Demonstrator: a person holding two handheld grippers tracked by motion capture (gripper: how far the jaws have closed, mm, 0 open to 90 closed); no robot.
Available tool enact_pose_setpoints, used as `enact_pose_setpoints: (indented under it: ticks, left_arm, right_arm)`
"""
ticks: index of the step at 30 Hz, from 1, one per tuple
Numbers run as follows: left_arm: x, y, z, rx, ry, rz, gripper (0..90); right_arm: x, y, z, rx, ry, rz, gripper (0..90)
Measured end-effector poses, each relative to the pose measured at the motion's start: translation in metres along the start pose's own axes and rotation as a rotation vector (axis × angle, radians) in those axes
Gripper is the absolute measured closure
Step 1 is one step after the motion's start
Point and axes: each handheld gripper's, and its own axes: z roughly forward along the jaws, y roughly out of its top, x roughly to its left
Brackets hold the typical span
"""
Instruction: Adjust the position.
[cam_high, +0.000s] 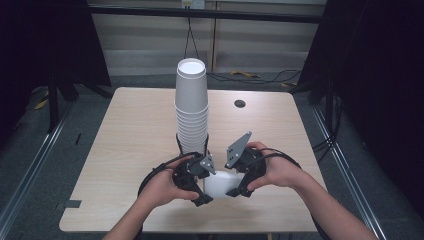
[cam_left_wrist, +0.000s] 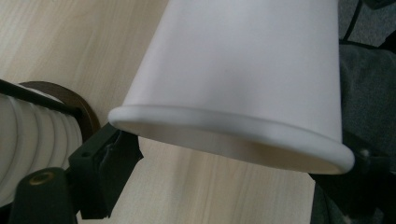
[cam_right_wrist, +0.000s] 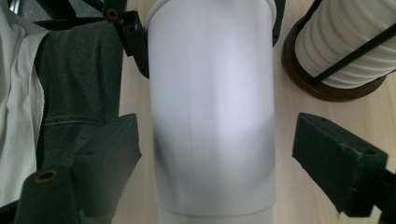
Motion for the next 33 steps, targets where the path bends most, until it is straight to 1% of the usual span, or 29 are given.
enact_pose_setpoints:
  ticks: [1, 2, 4, 6, 9, 10, 13, 14, 15, 16, 17, 18, 21, 22, 23, 24, 25, 27, 28, 29, 30, 31, 32, 33]
  left_arm:
    - [0.0, 0.001, 0.0, 0.002, 0.0, 0.004, 14.1]
    - [-0.001, 0.001, 0.001, 0.005, 0.003, 0.006, 14.1]
    - [0.0, 0.003, 0.001, 0.01, 0.003, 0.017, 14.1]
    - [0.0, 0.005, 0.0, 0.026, 0.001, 0.031, 14.1]
    - [-0.001, 0.006, -0.001, 0.029, 0.009, 0.027, 14.1]
    - [-0.001, 0.007, -0.001, 0.039, 0.011, 0.028, 14.1]
    - [-0.002, 0.009, -0.001, 0.046, 0.004, 0.026, 14.1]
    - [-0.001, 0.01, -0.001, 0.056, 0.007, 0.039, 14.1]
    - [-0.001, 0.011, -0.002, 0.058, 0.023, 0.039, 14.1]
    - [-0.001, 0.012, -0.002, 0.062, 0.012, 0.047, 14.1]
    - [-0.001, 0.012, -0.002, 0.062, 0.012, 0.047, 14.1]
    - [-0.001, 0.014, -0.003, 0.067, 0.011, 0.041, 14.1]
    - [-0.001, 0.016, -0.003, 0.067, 0.011, 0.045, 14.1]
    - [-0.001, 0.018, -0.002, 0.074, 0.008, 0.057, 14.0]
    - [-0.001, 0.018, -0.002, 0.074, 0.008, 0.057, 14.0]
    - [-0.001, 0.018, -0.002, 0.078, 0.009, 0.047, 14.0]
    - [0.0, 0.019, -0.002, 0.085, 0.008, 0.064, 14.0]
    - [-0.001, 0.021, -0.002, 0.088, 0.014, 0.064, 14.0]
    - [-0.002, 0.022, -0.003, 0.095, 0.012, 0.055, 14.0]
    - [-0.002, 0.022, -0.003, 0.095, 0.012, 0.055, 14.0]
    - [-0.001, 0.022, -0.004, 0.104, 0.014, 0.068, 14.0]
    - [-0.001, 0.023, -0.004, 0.111, 0.016, 0.068, 14.0]
    - [-0.002, 0.024, -0.004, 0.112, 0.025, 0.063, 14.0]
    - [-0.002, 0.024, -0.004, 0.112, 0.025, 0.063, 14.0]
  right_arm:
    - [0.0, 0.0, 0.0, 0.0, 0.0, 0.0, 14.5]
    - [0.0, 0.0, 0.002, -0.005, 0.006, 0.013, 14.6]
    - [0.0, 0.0, 0.003, -0.003, 0.005, 0.009, 14.5]
    - [0.0, 0.0, 0.005, 0.003, 0.015, 0.009, 14.6]
    - [0.0, 0.0, 0.005, 0.006, 0.015, 0.008, 14.7]
    - [0.0, 0.0, 0.005, 0.006, 0.016, 0.01, 14.8]
    - [-0.001, 0.0, 0.005, 0.007, 0.014, 0.001, 14.8]
    - [-0.001, -0.001, 0.005, 0.007, 0.016, 0.006, 14.9]
    - [-0.001, -0.001, 0.005, 0.007, 0.016, 0.006, 14.9]
    - [-0.002, -0.002, 0.005, 0.008, 0.017, 0.006, 14.8]
    - [-0.001, -0.002, 0.005, 0.012, 0.016, 0.013, 14.8]
    - [-0.001, -0.003, 0.005, 0.009, 0.016, 0.011, 14.9]
    - [-0.002, -0.003, 0.006, 0.0, 0.02, 0.007, 14.8]
    - [-0.002, -0.003, 0.006, 0.001, 0.019, 0.015, 14.9]
    - [-0.002, -0.003, 0.006, 0.001, 0.019, 0.015, 14.9]
    - [-0.002, -0.004, 0.006, 0.001, 0.017, 0.016, 14.8]
    - [-0.002, -0.004, 0.006, 0.001, 0.018, 0.014, 14.9]
    - [-0.002, -0.004, 0.006, -0.001, 0.017, 0.017, 14.8]
    - [-0.002, -0.004, 0.006, 0.001, 0.017, 0.012, 14.9]
    - [-0.002, -0.004, 0.006, 0.001, 0.017, 0.012, 14.9]
    - [-0.002, -0.004, 0.006, 0.0, 0.019, 0.01, 14.9]
    - [-0.002, -0.004, 0.006, 0.0, 0.019, 0.01, 14.9]
    - [-0.002, -0.004, 0.005, 0.004, 0.017, 0.02, 14.9]
    - [-0.002, -0.004, 0.005, 0.004, 0.017, 0.02, 14.9]
